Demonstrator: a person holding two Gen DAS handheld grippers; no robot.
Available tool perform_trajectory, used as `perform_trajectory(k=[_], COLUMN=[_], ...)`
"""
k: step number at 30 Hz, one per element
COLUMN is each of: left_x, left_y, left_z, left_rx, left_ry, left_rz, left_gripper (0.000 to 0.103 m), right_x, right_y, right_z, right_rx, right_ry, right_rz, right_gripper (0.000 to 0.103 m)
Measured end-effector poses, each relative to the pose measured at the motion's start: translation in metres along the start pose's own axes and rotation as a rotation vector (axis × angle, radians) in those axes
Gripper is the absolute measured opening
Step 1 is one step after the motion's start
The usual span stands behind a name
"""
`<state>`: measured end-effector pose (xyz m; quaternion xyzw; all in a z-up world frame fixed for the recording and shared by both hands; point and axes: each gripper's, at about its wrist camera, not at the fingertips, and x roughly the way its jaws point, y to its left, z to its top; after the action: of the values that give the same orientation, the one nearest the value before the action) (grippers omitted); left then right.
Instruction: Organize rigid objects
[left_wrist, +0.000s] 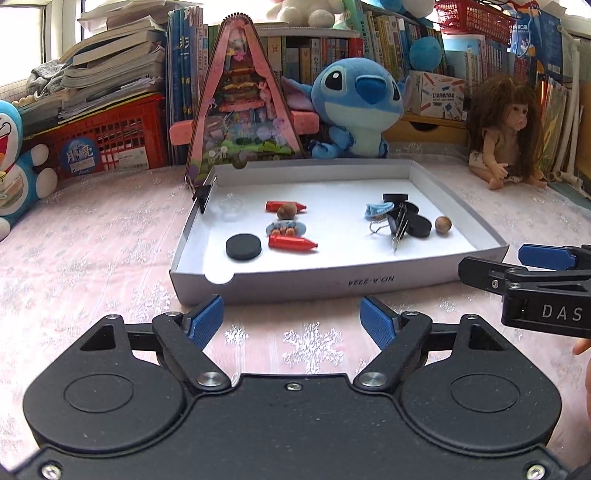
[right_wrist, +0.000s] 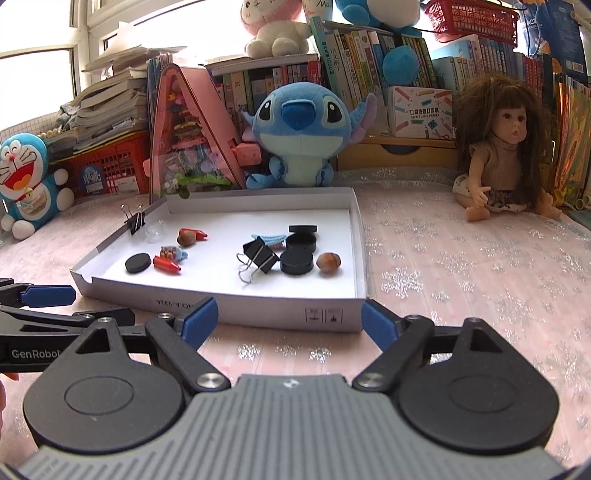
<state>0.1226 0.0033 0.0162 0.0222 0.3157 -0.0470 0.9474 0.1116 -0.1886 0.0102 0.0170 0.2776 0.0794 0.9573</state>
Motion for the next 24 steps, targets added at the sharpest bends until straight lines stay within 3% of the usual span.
perform_trajectory(k=[14, 24], left_x=[0.017, 0.025], left_y=[0.008, 0.015], left_z=[-0.016, -0.017], left_rx=[-0.029, -0.030], left_ry=[0.038, 0.035], left_rz=[0.040, 0.065], left_gripper=[0.080, 0.087], right_x=[0.014, 0.028], right_y=[0.007, 0.021], right_z=[-0.019, -0.015], right_rx=[-0.033, -0.097], right_ry=[0.079, 0.113], right_rz=[-0.029, -0.062], right_gripper=[0.094, 0.096])
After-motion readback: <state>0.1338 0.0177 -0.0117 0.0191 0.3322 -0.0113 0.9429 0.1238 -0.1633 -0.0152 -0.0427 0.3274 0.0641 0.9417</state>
